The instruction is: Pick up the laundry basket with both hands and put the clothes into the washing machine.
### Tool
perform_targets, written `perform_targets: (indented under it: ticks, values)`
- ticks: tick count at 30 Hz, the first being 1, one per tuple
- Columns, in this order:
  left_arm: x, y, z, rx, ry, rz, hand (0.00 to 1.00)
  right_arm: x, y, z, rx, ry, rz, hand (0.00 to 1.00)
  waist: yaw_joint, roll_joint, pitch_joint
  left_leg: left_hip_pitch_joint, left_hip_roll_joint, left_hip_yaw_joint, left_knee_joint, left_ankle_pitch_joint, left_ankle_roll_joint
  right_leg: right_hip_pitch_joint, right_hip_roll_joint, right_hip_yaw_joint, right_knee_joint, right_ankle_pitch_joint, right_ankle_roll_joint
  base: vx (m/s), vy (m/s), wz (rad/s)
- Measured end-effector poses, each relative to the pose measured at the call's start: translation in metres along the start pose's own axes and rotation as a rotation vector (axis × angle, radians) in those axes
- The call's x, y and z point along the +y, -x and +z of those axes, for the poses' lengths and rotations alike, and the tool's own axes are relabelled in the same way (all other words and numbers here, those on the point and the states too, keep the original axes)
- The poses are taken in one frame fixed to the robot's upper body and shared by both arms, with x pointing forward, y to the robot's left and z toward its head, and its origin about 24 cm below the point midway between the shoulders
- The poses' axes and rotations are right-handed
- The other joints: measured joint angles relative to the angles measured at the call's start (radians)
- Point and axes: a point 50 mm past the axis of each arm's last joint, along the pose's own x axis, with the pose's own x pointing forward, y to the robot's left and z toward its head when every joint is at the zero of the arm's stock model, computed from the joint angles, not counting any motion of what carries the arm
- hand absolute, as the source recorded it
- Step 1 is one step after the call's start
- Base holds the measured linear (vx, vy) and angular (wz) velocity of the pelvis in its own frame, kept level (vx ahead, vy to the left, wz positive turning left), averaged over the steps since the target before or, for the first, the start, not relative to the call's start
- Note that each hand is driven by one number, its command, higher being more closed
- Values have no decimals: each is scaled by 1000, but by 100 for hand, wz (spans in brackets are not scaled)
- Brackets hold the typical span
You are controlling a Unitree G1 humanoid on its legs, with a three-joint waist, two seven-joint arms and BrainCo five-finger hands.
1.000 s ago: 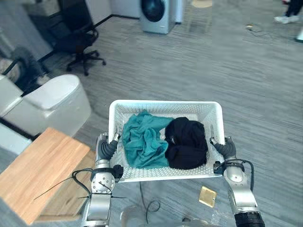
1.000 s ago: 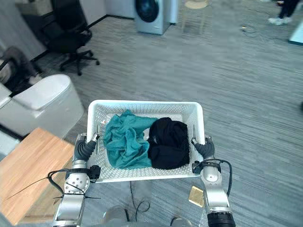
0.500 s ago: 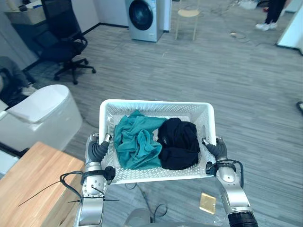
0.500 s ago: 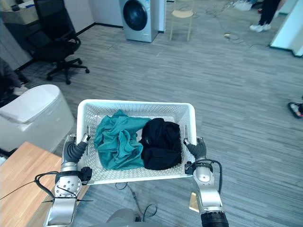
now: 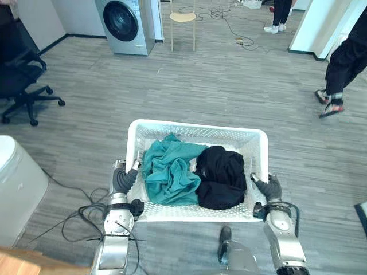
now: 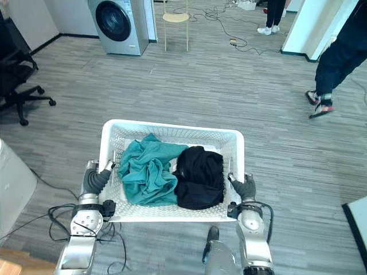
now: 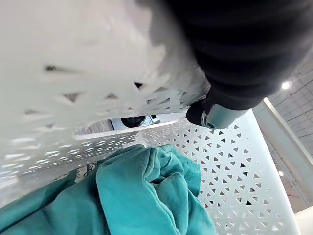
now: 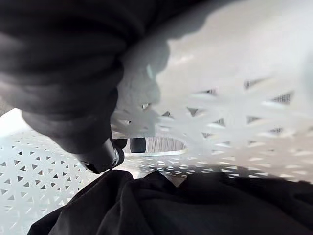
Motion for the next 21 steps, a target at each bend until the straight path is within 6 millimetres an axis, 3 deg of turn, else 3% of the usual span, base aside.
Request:
perform_targets:
  ticks: [3, 5, 6, 7, 8, 10, 11, 12, 14, 16, 17, 18, 19, 20, 21]
  values:
    - [-3, -3, -1, 4, -8, -6, 100, -2, 0, 0, -1, -1, -7, 100, -3, 5, -3, -64, 41, -48, 231, 128, -11, 26, 47, -6, 74, -116, -25, 525, -309, -34]
    - [-5, -2, -6, 24, -7, -12, 100, -4, 2, -2, 9, 4, -12, 100, 4, 15, -3, -246, 135, -73, 659, 378, 28, 162, 128, -7, -28, -153, -63, 633, -233, -36]
    - [-7, -2, -7, 29, 0, -18, 100, -6, 2, -3, 10, 9, -19, 100, 5, 18, -2, -300, 153, -79, 793, 370, 37, 202, 147, -7, -56, -156, -68, 666, -179, -25]
    - [-9, 1, -13, 53, 15, -28, 100, -8, 3, -4, 13, 15, -23, 100, 7, 17, 2, -398, 176, -75, 1006, 313, 108, 293, 178, -2, -119, -161, -75, 537, -132, -13]
    - [-10, 2, -15, 67, 25, -31, 100, -9, 5, -5, 15, 16, -25, 100, 9, 4, 13, -478, 170, -46, 1115, 259, 178, 384, 189, 10, -177, -165, -77, 553, -103, -13]
    - [-9, 2, -15, 62, 27, -28, 100, -9, 5, -3, 9, 14, -26, 100, 21, -9, 20, -569, 143, 4, 1120, 190, 210, 468, 186, 34, -241, -181, -73, 495, -35, -14]
    - [-9, 2, -15, 60, 31, -22, 100, -8, 3, -1, -1, 13, -27, 100, 37, -11, 25, -649, 112, 35, 1022, 132, 207, 522, 176, 54, -272, -206, -63, 433, 46, -19]
    - [-8, 2, -15, 60, 31, -18, 100, -7, 2, 1, -6, 12, -24, 100, 43, -15, 32, -679, 95, 43, 953, 115, 199, 542, 168, 57, -277, -221, -56, 529, 114, -13]
    - [-8, 2, -14, 58, 42, -13, 100, -5, 1, 4, -18, 13, -26, 100, 60, -42, 46, -729, 10, 88, 528, 120, 145, 605, 99, 64, -278, -286, -11, 458, 168, -4]
    - [-7, 3, -9, 43, 66, 6, 100, -4, -3, 10, -39, 15, -25, 100, 62, -32, 43, -732, -22, 76, 239, 193, 78, 650, 80, 71, -298, -320, 25, 484, 224, -13]
    - [-3, 4, -6, 31, 63, 21, 100, 1, -7, 10, -37, 2, -28, 100, 66, -56, 27, -720, -76, 76, 244, 309, 117, 682, 33, 84, -304, -362, 36, 774, 337, -10]
    - [0, 3, -4, 19, 59, 30, 100, 3, -9, 12, -41, 0, -27, 100, 60, -85, 24, -737, -107, 72, 300, 250, 140, 685, 3, 79, -277, -362, 39, 802, 341, 0]
    - [-1, 2, -3, 18, 64, 31, 100, 3, -9, 12, -44, -3, -26, 100, 58, -85, 24, -750, -114, 65, 343, 213, 169, 666, -9, 78, -220, -359, 51, 694, 280, 16]
    - [-3, 3, -5, 29, 66, 24, 100, 3, -9, 9, -30, -4, -28, 100, 61, -95, 26, -733, -123, 77, 400, 157, 198, 614, -47, 87, -24, -365, 82, 685, 298, 5]
    - [-1, 4, -9, 44, 51, 21, 100, 7, -9, 5, -12, -7, -21, 100, 64, -125, 30, -679, -141, 116, 418, 113, 224, 530, -106, 113, 239, -330, 149, 676, 295, -1]
